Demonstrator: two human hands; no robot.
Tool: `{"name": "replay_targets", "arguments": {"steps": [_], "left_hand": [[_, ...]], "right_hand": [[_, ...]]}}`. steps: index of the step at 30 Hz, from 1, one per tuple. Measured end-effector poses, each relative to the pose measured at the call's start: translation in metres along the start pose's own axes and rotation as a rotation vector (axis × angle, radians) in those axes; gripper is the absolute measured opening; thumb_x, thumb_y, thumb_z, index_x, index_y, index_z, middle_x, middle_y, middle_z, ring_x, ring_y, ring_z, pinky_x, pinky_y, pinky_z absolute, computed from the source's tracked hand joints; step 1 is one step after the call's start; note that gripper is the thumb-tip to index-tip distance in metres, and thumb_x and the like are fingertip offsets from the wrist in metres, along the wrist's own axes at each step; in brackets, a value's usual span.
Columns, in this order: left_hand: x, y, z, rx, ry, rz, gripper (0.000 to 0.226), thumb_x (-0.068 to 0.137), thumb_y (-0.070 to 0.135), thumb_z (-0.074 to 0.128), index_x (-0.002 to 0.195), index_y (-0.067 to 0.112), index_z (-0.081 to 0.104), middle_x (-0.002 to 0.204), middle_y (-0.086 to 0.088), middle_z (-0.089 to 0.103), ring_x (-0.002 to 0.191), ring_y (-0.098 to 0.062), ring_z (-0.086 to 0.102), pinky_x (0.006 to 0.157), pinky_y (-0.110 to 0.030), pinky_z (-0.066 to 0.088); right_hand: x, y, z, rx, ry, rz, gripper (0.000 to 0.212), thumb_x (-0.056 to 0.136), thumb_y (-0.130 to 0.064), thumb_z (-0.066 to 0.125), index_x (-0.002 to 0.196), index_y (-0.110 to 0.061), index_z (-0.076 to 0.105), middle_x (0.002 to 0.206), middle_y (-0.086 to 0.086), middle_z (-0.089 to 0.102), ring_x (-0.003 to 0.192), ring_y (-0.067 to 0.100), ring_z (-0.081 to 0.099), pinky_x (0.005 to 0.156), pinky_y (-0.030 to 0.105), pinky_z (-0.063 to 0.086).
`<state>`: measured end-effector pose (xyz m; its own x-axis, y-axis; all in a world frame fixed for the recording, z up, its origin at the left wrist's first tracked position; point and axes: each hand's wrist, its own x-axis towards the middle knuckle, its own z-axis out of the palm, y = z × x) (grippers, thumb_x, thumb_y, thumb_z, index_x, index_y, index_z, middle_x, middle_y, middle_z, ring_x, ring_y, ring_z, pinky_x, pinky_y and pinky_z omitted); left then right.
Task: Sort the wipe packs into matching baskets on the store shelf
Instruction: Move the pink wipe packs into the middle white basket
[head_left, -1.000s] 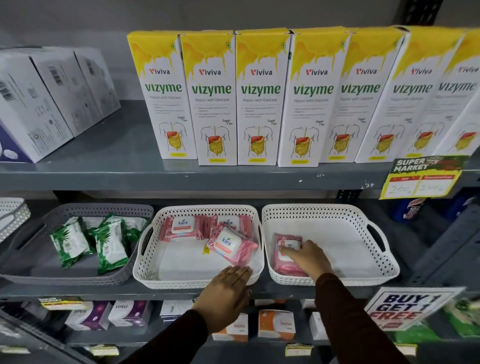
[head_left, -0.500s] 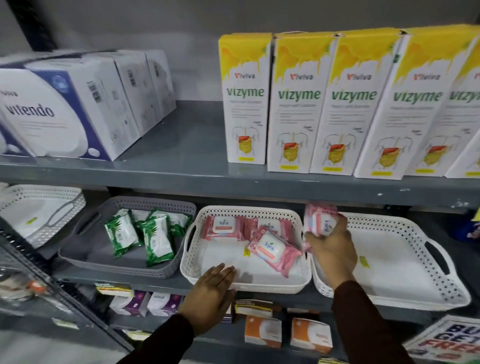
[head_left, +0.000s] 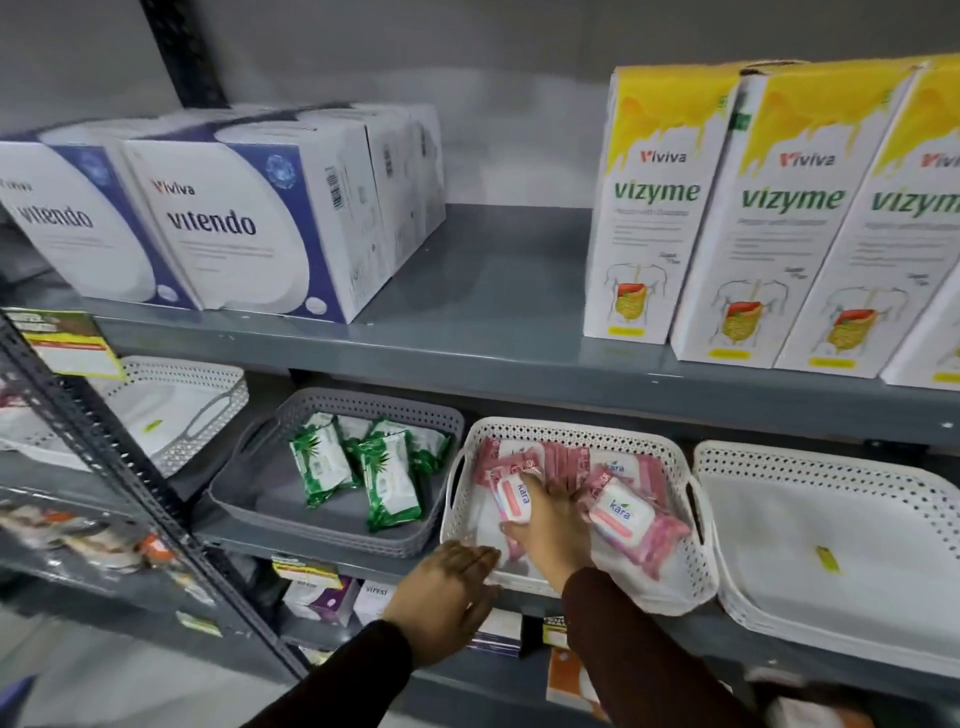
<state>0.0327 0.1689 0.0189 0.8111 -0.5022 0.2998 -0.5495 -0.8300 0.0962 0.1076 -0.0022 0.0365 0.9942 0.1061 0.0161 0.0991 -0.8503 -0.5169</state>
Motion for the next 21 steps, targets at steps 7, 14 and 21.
{"name": "replay_targets", "arguments": {"steps": [7, 14, 21], "left_hand": [[0.047, -0.008, -0.018, -0.084, -0.175, -0.129, 0.024, 0.096, 0.027, 0.044, 0.09, 0.014, 0.064, 0.088, -0.006, 0.067, 0.079, -0.024, 0.063, 0.071, -0.037, 0.053], [0.111, -0.011, -0.006, 0.341, -0.257, 0.145, 0.072, 0.087, -0.003, 0.056, 0.147, 0.03, 0.036, 0.158, -0.003, 0.023, 0.144, -0.031, 0.015, 0.114, -0.052, 0.018], [0.121, -0.02, 0.011, 0.271, -0.433, 0.152, 0.061, 0.092, 0.02, 0.062, 0.146, 0.033, 0.036, 0.157, -0.002, 0.026, 0.142, -0.031, 0.02, 0.107, -0.051, 0.036]], "right_hand": [[-0.004, 0.026, -0.024, -0.088, 0.202, -0.003, 0.046, 0.088, -0.04, 0.068, 0.131, -0.027, 0.059, 0.116, 0.003, 0.071, 0.103, 0.022, 0.063, 0.079, 0.036, 0.056], [-0.017, 0.086, -0.052, -0.252, 0.16, 0.123, 0.073, 0.075, -0.036, 0.082, 0.14, -0.022, 0.051, 0.129, 0.004, 0.066, 0.119, 0.026, 0.058, 0.101, 0.042, 0.049], [-0.009, 0.092, -0.059, -0.284, 0.069, 0.101, 0.078, 0.077, -0.029, 0.08, 0.145, -0.019, 0.044, 0.129, 0.007, 0.065, 0.118, 0.026, 0.058, 0.101, 0.039, 0.05]]}}
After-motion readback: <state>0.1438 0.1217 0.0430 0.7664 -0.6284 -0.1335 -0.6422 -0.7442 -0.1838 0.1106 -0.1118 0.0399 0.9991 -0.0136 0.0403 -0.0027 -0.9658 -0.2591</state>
